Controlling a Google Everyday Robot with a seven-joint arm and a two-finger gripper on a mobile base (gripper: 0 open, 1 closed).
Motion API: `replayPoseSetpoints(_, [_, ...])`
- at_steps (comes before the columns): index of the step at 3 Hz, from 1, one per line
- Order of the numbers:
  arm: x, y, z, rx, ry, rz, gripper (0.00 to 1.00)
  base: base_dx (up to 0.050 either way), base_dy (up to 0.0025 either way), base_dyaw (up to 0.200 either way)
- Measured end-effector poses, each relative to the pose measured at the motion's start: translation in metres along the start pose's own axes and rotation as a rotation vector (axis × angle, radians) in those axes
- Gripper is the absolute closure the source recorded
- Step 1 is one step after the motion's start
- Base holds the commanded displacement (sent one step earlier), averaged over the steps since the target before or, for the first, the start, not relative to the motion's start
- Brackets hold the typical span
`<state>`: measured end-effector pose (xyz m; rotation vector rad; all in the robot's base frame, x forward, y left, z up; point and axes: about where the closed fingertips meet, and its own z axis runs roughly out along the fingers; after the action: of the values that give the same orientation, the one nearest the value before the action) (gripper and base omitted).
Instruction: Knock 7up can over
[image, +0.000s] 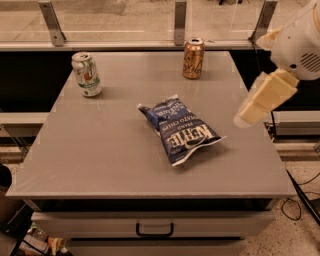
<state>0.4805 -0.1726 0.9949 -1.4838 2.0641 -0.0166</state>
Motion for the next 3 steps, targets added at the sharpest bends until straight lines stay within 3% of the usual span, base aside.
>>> replayPoseSetpoints(2, [-0.058,0.001,0.055,0.022,-0.324,0.074,0.00,0.000,0.00000,0.000])
replayPoseSetpoints(3, [-0.088,-0.003,0.082,0.008,-0.438,0.076,0.00,0.000,0.00000,0.000])
